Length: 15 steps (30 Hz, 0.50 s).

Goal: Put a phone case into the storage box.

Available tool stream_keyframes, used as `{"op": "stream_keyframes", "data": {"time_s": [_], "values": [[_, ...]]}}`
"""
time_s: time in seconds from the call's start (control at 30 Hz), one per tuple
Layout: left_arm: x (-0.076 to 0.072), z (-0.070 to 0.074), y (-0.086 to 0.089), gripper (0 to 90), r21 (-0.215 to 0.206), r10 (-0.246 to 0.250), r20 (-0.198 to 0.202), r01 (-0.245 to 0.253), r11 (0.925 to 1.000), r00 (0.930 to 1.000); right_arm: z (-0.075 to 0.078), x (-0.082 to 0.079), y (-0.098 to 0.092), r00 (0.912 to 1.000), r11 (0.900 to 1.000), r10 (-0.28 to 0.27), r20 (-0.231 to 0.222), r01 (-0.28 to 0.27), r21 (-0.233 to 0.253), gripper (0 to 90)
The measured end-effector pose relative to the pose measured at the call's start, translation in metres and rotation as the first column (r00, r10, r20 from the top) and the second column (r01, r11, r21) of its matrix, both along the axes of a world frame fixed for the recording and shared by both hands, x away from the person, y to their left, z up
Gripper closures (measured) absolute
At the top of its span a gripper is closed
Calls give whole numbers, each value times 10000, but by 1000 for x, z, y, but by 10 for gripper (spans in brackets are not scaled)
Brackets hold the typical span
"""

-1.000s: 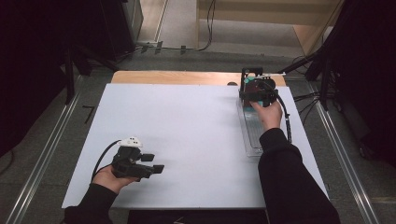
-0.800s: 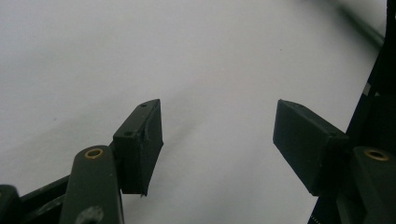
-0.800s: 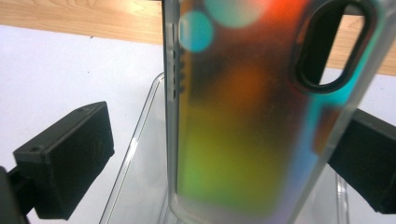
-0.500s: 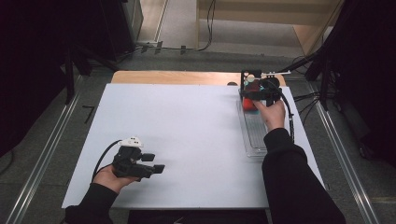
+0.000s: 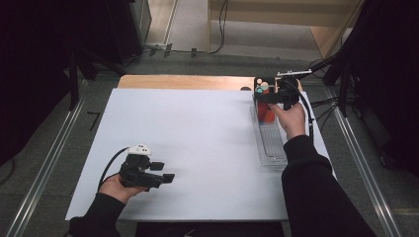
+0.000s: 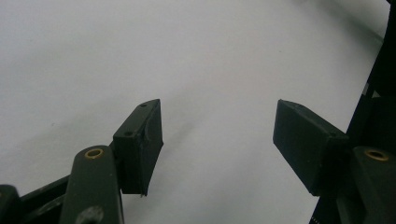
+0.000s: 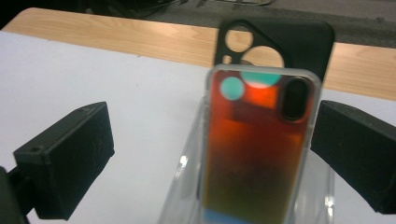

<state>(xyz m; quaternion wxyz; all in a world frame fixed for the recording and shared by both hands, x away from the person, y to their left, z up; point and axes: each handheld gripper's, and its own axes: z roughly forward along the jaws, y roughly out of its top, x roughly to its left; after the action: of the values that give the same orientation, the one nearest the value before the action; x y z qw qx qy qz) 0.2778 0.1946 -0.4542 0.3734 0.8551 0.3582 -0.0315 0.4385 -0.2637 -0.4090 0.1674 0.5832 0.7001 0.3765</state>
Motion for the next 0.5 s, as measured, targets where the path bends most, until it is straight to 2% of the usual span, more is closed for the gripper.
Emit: {"op": "stream_keyframes", "data": {"time_s": [0.23,0.5], "values": [[1,0,1,333,-36,18,6,-18,10000,10000,7,-10,21,9948,9947,1022,-55,-1021,79,0],[1,1,2,333,-34,37,-13,-37,10000,10000,7,-17,44,9802,9796,1972,-180,-1963,432,0]]}}
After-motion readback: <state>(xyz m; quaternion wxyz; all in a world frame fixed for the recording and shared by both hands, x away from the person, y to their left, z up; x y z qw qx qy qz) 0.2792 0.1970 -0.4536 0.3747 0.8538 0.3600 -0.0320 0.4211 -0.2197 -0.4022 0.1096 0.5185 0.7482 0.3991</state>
